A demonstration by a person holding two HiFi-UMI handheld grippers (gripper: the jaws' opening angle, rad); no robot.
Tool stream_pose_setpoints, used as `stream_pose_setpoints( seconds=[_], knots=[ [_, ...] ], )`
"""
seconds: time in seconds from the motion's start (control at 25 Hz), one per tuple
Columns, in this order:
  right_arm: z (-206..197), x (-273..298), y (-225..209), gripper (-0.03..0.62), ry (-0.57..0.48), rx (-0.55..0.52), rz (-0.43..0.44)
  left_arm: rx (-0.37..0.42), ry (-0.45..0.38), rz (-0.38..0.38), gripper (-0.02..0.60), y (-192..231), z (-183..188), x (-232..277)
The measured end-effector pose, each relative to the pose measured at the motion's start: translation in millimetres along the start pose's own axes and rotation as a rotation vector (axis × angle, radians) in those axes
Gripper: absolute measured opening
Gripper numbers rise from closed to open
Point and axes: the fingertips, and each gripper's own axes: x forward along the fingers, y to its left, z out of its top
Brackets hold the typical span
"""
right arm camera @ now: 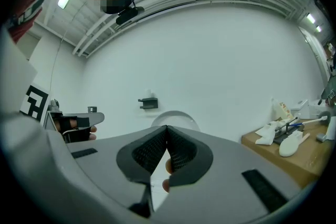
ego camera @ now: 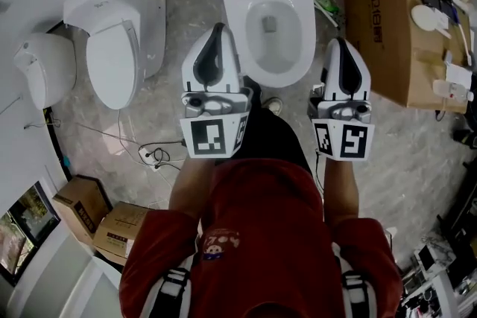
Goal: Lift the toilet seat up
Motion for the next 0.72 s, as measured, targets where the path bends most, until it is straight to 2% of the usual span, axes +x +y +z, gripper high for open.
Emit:
stream_pose_setpoints(
  seconds=[0.52,0.72],
  knots=[
    [-146.0,0.1,26.6,0.012,0.235,-0.003,0.055,-0.076,0.179,0.013,0.009,10.5,-135.5,-18.8],
    [-200.6,-8.9,36.7,0.012,0.358,-0.032,0.091,-0.079,0.22,0.001,0.009,10.7,-167.0,-29.8]
  ],
)
